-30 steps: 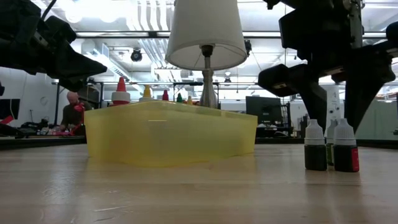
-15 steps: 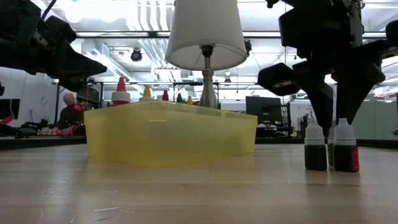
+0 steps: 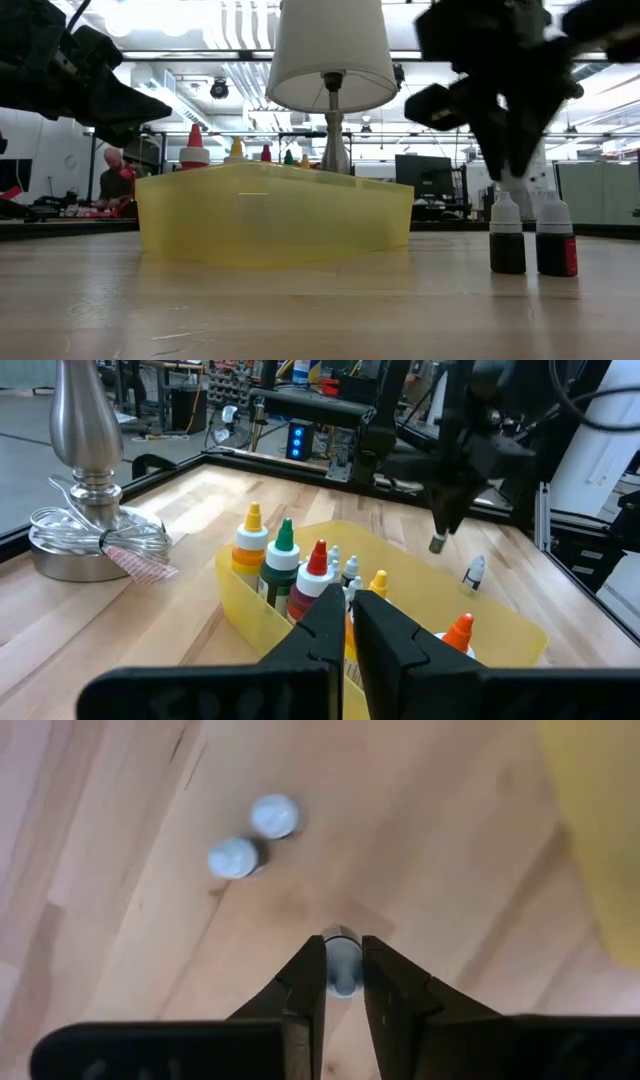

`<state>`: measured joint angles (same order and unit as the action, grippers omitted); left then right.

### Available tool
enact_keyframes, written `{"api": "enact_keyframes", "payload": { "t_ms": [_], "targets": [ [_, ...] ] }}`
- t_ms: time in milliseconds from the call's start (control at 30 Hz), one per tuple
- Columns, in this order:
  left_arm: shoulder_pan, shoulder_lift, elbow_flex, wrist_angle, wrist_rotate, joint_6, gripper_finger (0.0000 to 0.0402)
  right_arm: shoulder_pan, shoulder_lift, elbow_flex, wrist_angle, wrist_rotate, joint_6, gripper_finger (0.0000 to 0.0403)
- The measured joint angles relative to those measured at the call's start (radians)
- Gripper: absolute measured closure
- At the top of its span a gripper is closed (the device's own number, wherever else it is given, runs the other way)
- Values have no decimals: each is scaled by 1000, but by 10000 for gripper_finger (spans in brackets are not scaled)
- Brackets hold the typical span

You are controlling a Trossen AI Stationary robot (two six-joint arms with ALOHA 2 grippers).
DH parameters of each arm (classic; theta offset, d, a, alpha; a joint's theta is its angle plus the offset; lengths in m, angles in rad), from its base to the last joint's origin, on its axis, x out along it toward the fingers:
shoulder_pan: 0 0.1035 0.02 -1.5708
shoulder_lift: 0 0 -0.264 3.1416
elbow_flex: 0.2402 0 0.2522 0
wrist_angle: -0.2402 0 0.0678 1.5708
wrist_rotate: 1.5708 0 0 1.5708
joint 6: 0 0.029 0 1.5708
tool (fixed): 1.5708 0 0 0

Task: Pick & Place food coloring
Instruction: Put the small green food coloring bottle into the yellow bin

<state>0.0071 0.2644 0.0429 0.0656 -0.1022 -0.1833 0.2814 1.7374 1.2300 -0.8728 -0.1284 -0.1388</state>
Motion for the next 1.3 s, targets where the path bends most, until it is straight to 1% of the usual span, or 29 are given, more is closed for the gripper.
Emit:
{"api": "enact_keyframes", "payload": {
  "t_ms": [233,533,733,1100,1233,1300],
  "targets": [
    [0,0,0,0,0,0,401,-45,0,151,-96,0,118,358],
    [0,0,0,0,0,0,401,-70,1,309,-118,-1,329,356],
    [0,0,0,0,0,0,401,-98,66,381,-119,1,480,355],
    [0,0,0,0,0,0,401,-163,192,501,-122,1,562,354],
    [0,0,0,0,0,0,401,-181,226,526,-122,3,608,354],
    [0,0,0,0,0,0,401,-188,231,528,-120,19,639,354]
  ]
}}
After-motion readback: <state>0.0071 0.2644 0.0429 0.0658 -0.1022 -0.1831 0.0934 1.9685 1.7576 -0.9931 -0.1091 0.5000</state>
